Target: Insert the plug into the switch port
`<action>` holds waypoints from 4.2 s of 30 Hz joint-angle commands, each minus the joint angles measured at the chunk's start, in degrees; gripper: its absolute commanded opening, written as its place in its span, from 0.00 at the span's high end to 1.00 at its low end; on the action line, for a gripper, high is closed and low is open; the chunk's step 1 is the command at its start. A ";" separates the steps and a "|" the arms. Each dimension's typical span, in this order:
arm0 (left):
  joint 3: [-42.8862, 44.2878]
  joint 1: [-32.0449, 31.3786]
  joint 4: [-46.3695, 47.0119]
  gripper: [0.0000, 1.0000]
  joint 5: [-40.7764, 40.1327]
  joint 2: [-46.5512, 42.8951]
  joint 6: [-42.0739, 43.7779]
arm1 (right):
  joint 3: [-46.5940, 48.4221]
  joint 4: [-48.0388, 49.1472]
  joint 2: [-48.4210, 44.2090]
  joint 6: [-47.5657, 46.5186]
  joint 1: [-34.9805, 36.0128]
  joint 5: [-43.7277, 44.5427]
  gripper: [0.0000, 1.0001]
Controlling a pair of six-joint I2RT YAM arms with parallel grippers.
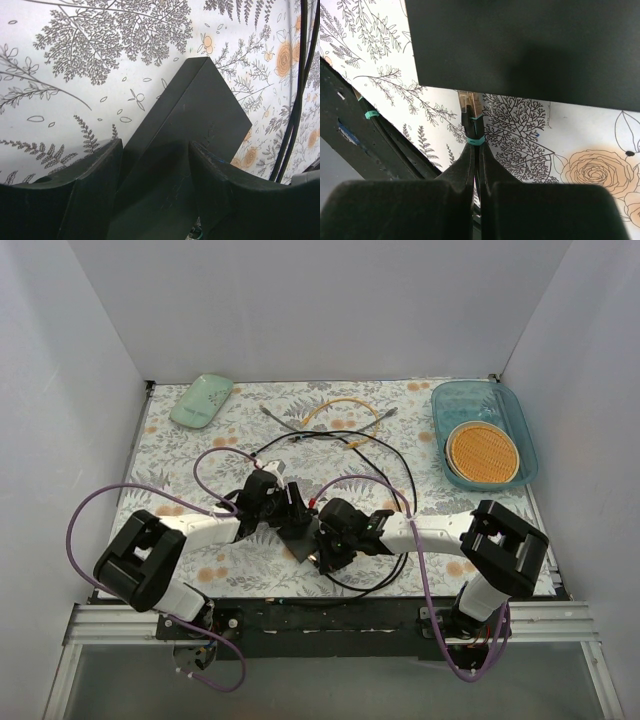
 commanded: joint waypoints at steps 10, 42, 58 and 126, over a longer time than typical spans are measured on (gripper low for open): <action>-5.09 -0.98 -6.50 0.46 -0.48 -3.46 -2.15 | 2.64 3.97 -1.13 -2.39 -1.60 -0.31 0.99; -6.93 -5.11 -5.36 0.49 0.66 -6.44 -10.50 | 10.65 9.94 3.18 -5.73 -4.93 6.18 0.99; -6.67 -7.74 -5.79 0.55 4.61 -5.92 -13.40 | 16.35 17.95 5.11 -5.73 -7.57 7.68 0.99; 22.42 28.72 -31.38 0.10 24.11 -0.63 5.33 | 11.87 -1.21 1.15 -27.62 15.80 7.68 0.31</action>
